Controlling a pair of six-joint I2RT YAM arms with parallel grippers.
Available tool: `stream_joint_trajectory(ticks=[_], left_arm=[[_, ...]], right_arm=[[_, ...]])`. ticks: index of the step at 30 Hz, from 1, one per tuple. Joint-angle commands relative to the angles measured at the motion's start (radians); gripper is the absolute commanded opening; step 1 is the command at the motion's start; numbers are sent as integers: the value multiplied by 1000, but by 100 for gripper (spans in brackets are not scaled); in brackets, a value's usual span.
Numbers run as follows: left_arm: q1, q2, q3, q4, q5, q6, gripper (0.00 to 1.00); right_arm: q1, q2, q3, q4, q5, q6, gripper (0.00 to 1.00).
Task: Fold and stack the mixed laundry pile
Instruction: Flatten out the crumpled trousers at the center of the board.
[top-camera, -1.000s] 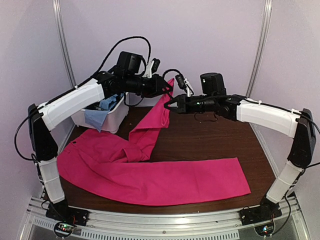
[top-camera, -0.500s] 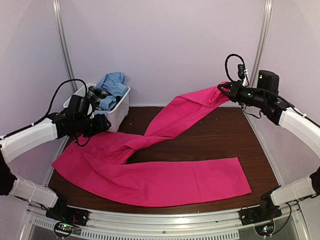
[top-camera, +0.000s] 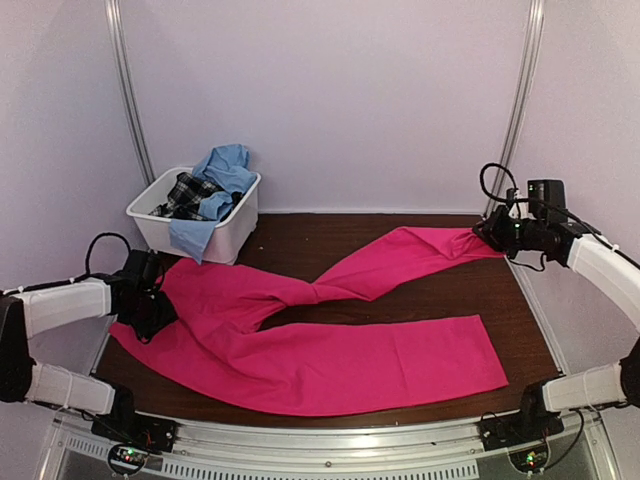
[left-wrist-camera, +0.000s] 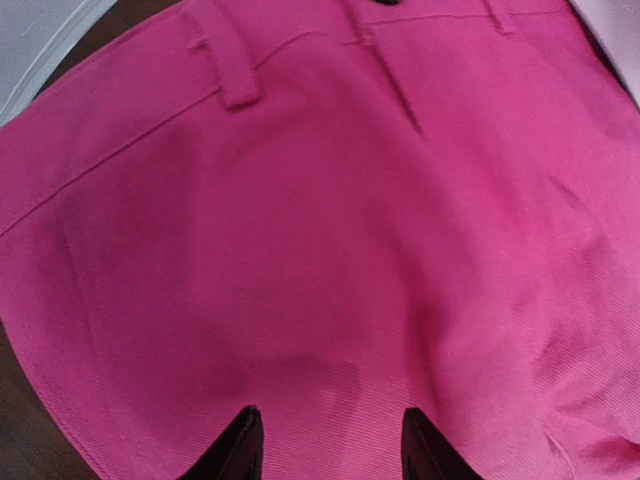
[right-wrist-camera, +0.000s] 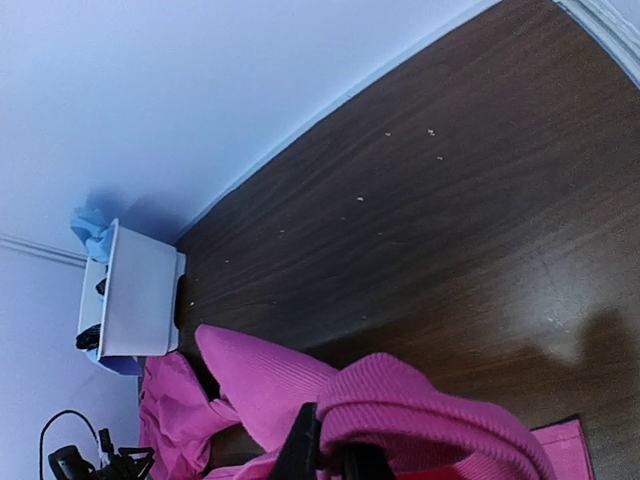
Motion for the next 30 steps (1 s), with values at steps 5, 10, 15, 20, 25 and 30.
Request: stream_joint_trajectory(ticks=[5, 10, 15, 20, 25, 30], left_arm=[[64, -214, -42, 20, -51, 124, 54], [-112, -156, 155, 184, 83, 455, 72], [-414, 202, 491, 115, 38, 784, 78], [-634, 512, 767, 32, -12, 1122, 76], [-672, 724, 976, -100, 59, 1297, 75], [-681, 833, 1059, -128, 60, 1372, 75]], right_arm=[[-134, -21, -95, -23, 10, -14, 88], [-136, -25, -113, 90, -121, -97, 92], [-129, 26, -112, 150, -270, -172, 89], [-118, 78, -135, 151, -289, -208, 83], [-104, 120, -159, 188, -317, -212, 83], [-87, 140, -181, 218, -323, -211, 83]])
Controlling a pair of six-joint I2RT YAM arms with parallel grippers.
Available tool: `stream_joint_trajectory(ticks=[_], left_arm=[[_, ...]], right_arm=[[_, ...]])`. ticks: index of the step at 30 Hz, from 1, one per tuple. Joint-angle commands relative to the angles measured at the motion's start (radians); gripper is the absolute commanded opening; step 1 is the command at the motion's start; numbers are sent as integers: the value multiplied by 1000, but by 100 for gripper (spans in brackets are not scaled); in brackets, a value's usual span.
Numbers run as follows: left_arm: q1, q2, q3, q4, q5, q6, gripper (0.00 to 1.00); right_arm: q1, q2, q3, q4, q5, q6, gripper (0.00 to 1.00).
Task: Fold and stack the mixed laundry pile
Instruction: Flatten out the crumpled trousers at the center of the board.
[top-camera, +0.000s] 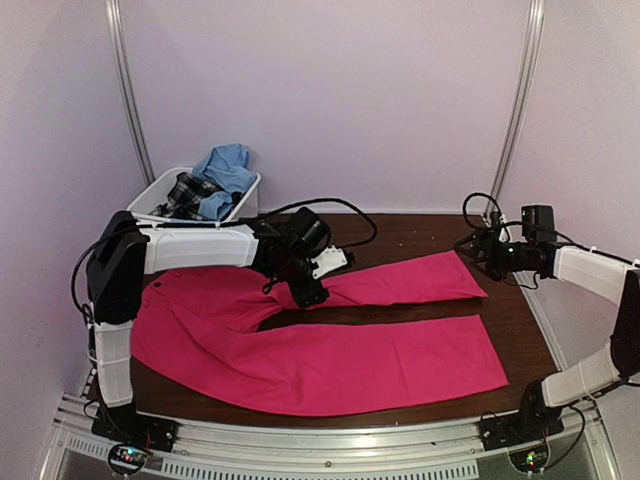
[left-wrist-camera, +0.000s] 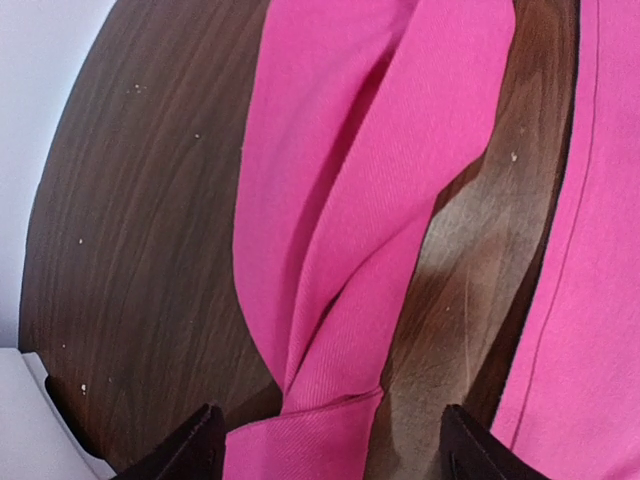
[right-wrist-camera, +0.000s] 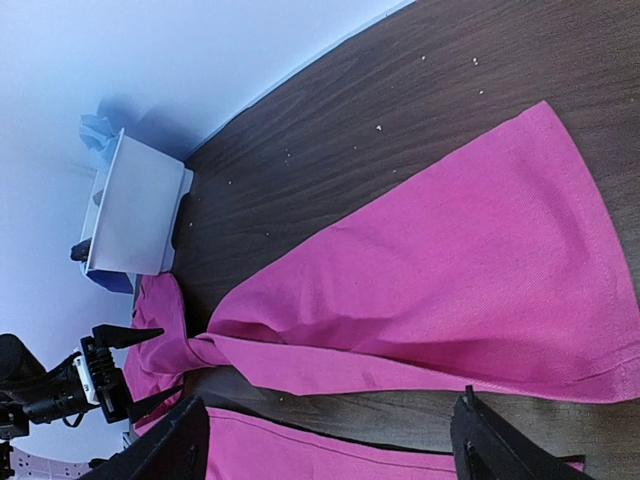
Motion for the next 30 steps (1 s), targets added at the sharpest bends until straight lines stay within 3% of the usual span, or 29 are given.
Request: stream_joint_trajectory(ticks=[1, 4, 13, 19, 25, 30], left_arm=[[4, 55, 78, -56, -6, 162, 74], [-6, 112, 113, -56, -26, 203, 70], [-42, 227, 230, 4, -57, 271, 72], [-96, 269, 317, 118, 25, 267, 78], [-111, 407, 479, 127, 144, 250, 85], [-129, 508, 576, 161, 164, 242, 90]], right_arm=[[17, 5, -32, 66, -36, -15, 83], [17, 0, -38, 71, -39, -18, 83], [17, -19, -45, 59, -21, -28, 84], [16, -28, -42, 67, -17, -16, 84], [11, -57, -30, 49, 3, -29, 86], [9, -76, -30, 38, 10, -34, 88]])
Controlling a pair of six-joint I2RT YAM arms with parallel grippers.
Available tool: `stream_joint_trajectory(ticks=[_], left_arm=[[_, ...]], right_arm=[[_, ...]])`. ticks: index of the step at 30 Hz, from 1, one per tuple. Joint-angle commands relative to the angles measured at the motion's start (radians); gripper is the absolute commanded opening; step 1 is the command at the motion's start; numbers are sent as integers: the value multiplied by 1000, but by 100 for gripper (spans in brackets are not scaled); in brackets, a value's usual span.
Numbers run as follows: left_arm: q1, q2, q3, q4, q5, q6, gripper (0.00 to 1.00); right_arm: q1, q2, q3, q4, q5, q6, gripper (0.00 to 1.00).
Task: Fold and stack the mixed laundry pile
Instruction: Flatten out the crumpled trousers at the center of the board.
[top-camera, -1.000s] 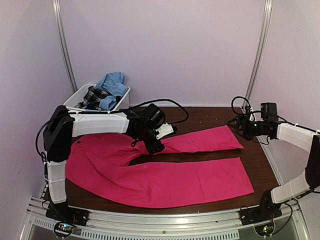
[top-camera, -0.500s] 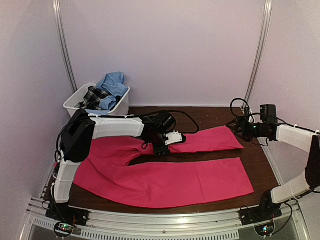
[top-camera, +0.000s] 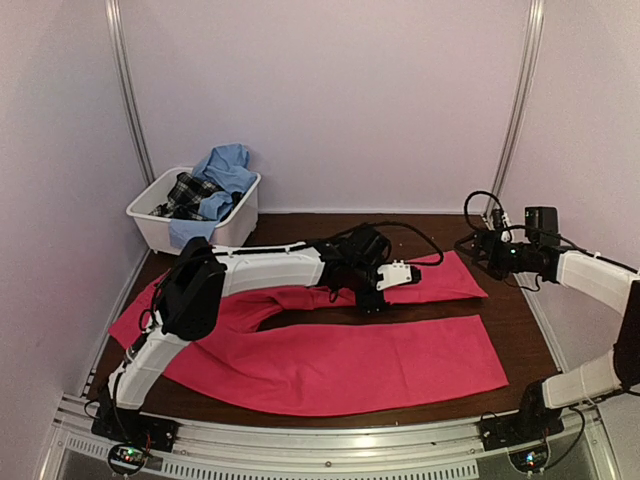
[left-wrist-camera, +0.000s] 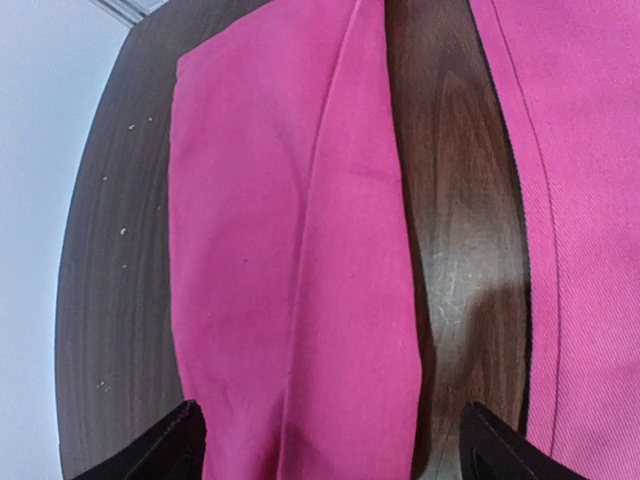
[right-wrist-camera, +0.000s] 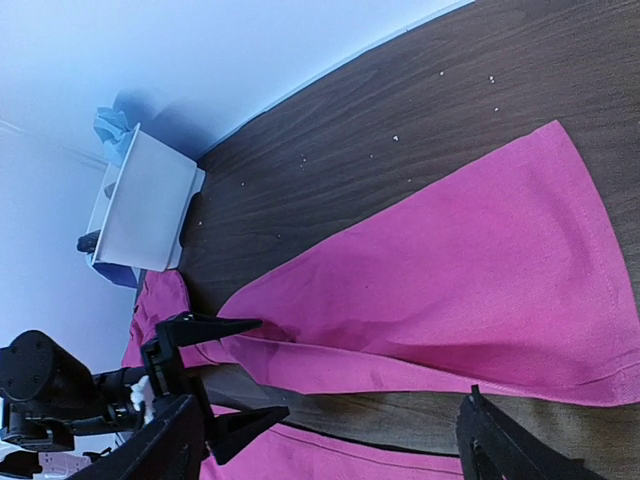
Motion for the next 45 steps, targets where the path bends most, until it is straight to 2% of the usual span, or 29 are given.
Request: stream_joint_trajectory(ticks=[1, 3, 5, 7, 10, 11, 18, 21, 23, 25, 27, 29, 30, 31, 33, 36, 40, 45], left_arm=[[-6, 93, 84, 58, 41, -20, 90], [-7, 125, 120, 71, -2, -38, 87], [-7, 136, 139, 70, -28, -45, 73], [-7, 115, 143, 40, -5, -49, 48], [-7, -1, 66, 33, 90, -67, 3], [-7, -57, 25, 30, 120, -67, 0], [-5, -418, -182, -170, 455, -30, 0], [43, -539, -289, -150, 573, -77, 0], [119, -546, -305, -111, 696, -155, 0], [198, -521, -312, -18, 746, -290, 0], [249, -441, -252, 1, 709, -379, 3], [277, -330, -153, -13, 670, -460, 26], [283, -273, -95, -38, 653, -476, 45], [285, -215, -29, -75, 592, -495, 58], [288, -141, 64, -147, 467, -528, 67], [310, -179, -8, -85, 380, -597, 79], [333, -358, -285, 101, 311, -644, 84], [345, -536, -565, 229, 259, -748, 85]], right_arm=[[-2, -32, 11, -2, 20, -17, 88], [-2, -34, 10, -8, 20, -19, 89], [-3, -40, 10, -11, 20, -27, 89], [-3, -47, 9, -12, 20, -38, 89], [-2, -62, 5, -3, 0, -62, 89], [-2, -69, 0, 10, -14, -65, 89], [3, -124, -17, 75, -90, -65, 90], [9, -144, -32, 109, -129, -52, 91], [14, -152, -43, 118, -144, -48, 91], [22, -161, -48, 121, -158, -50, 90], [31, -168, -53, 116, -153, -41, 90], [32, -175, -58, 105, -152, -35, 91], [32, -179, -59, 88, -141, -36, 91], [32, -184, -59, 72, -130, -39, 91], [67, -200, -58, 32, -108, -60, 91], [84, -231, -57, -39, -65, -100, 90], [152, -258, -81, -58, -28, -115, 89], [393, -183, -20, -126, 158, -218, 84]])
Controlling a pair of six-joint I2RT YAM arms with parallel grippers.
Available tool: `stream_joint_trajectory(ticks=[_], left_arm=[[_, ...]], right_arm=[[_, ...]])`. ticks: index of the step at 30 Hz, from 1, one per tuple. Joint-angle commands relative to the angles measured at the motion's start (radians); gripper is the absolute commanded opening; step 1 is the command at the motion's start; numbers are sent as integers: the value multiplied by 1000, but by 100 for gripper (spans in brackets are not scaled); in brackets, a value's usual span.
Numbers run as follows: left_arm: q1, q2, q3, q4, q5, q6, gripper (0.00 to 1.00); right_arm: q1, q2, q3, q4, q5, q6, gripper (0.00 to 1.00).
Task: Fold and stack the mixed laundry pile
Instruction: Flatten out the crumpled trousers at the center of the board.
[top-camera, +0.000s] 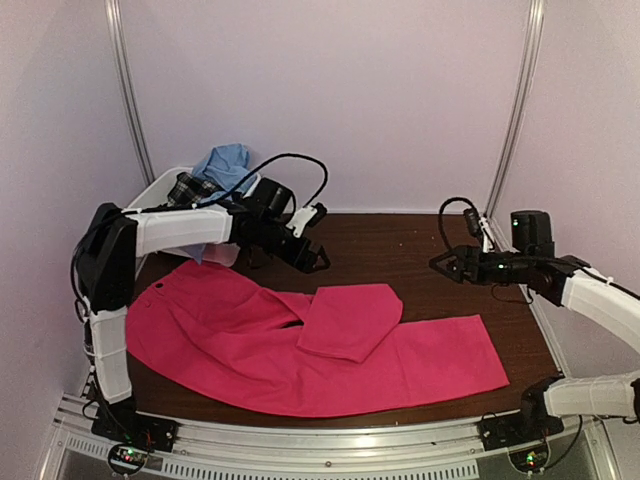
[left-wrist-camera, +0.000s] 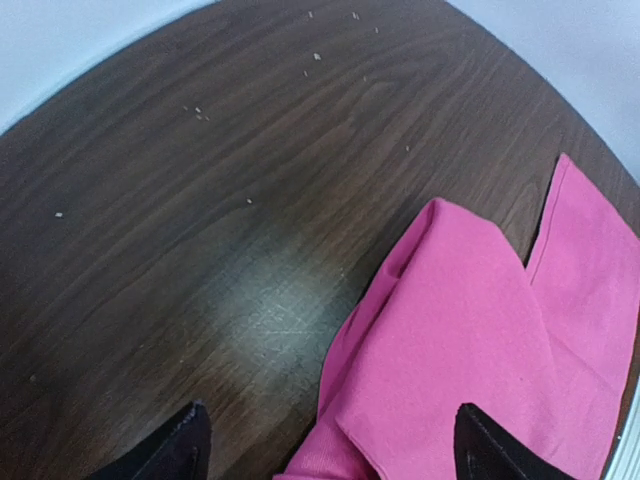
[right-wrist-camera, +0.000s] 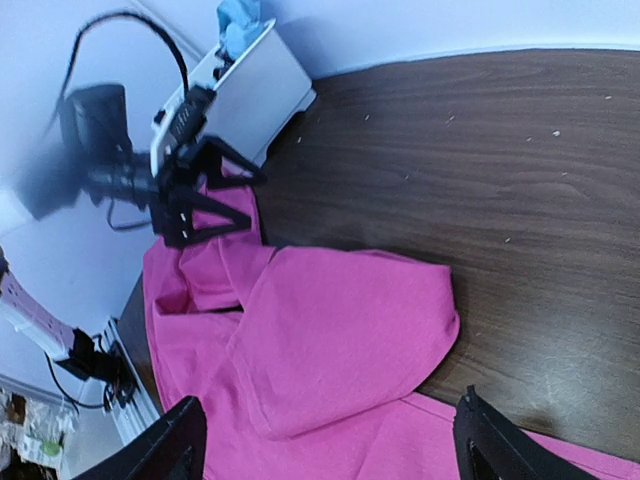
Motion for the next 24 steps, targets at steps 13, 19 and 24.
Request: stream_joint_trajectory(ticks=[13, 19, 24], left_arm=[[153, -455, -424, 267, -129, -331, 98], [158, -486, -435, 250, -134, -317, 98], [158, -494, -437, 251, -139, -311, 98]], right_arm=[[769, 582, 363, -245, 548, -361, 83], [857, 748, 463, -278, 666, -423, 85], [871, 861, 544, -338, 840, -431, 79]])
